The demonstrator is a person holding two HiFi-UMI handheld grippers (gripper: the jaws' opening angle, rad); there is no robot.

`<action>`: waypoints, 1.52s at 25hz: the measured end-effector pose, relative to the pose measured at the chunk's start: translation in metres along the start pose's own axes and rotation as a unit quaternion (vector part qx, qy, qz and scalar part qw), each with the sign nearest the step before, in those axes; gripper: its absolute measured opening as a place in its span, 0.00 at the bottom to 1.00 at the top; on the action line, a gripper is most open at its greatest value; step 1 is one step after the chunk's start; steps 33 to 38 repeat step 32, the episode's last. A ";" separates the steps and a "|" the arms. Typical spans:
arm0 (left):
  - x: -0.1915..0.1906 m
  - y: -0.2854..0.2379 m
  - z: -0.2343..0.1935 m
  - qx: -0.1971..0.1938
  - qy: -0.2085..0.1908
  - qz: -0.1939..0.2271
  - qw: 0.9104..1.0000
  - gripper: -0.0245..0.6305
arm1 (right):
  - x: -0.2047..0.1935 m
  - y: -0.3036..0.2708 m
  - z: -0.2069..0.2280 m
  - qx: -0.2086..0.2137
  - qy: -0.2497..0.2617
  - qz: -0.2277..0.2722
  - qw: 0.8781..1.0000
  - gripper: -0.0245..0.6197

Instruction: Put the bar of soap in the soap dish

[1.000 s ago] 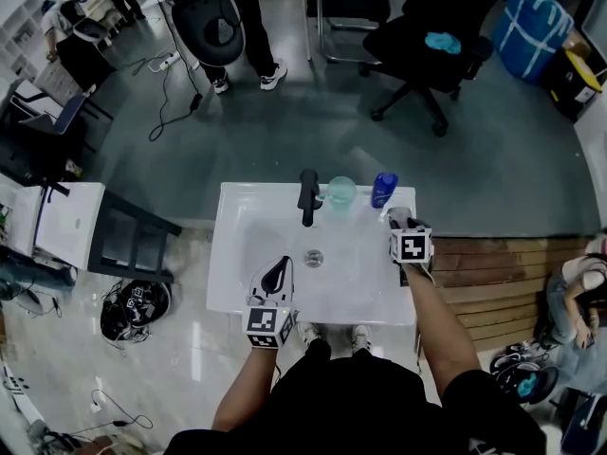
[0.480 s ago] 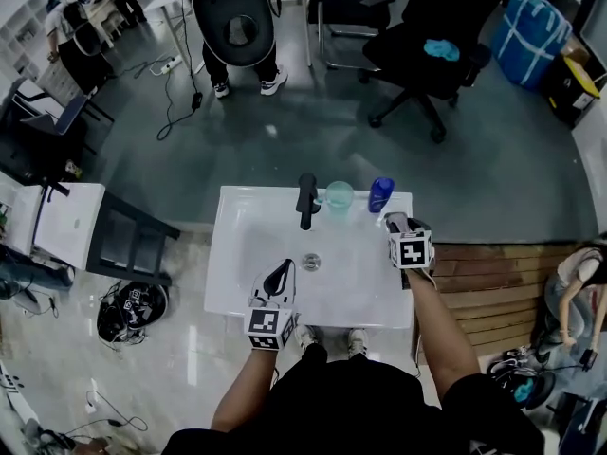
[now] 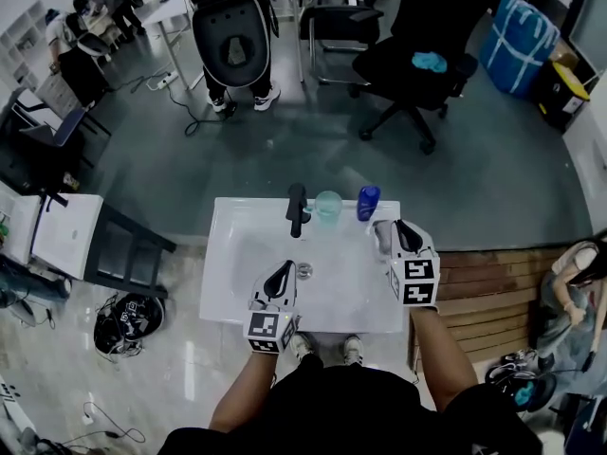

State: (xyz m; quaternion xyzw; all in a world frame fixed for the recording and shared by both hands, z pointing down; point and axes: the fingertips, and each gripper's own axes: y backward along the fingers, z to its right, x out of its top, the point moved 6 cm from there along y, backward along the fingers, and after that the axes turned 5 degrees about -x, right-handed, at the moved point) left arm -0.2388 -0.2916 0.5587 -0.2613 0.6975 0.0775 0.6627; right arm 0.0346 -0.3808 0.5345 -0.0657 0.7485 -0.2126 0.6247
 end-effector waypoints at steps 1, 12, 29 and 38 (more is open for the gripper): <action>0.004 -0.001 0.003 -0.003 -0.001 0.004 1.000 0.07 | 0.006 0.008 -0.001 -0.001 0.001 0.014 1.000 0.07; 0.035 -0.003 0.024 -0.014 -0.014 0.037 0.999 0.07 | 0.032 0.068 -0.012 -0.007 0.001 0.101 0.995 0.07; 0.046 0.005 0.032 -0.016 -0.018 0.054 0.998 0.07 | 0.031 0.088 -0.016 0.003 0.001 0.119 0.993 0.06; 0.045 0.008 0.030 -0.013 -0.018 0.054 0.998 0.07 | 0.029 0.089 -0.018 0.002 -0.001 0.118 0.993 0.06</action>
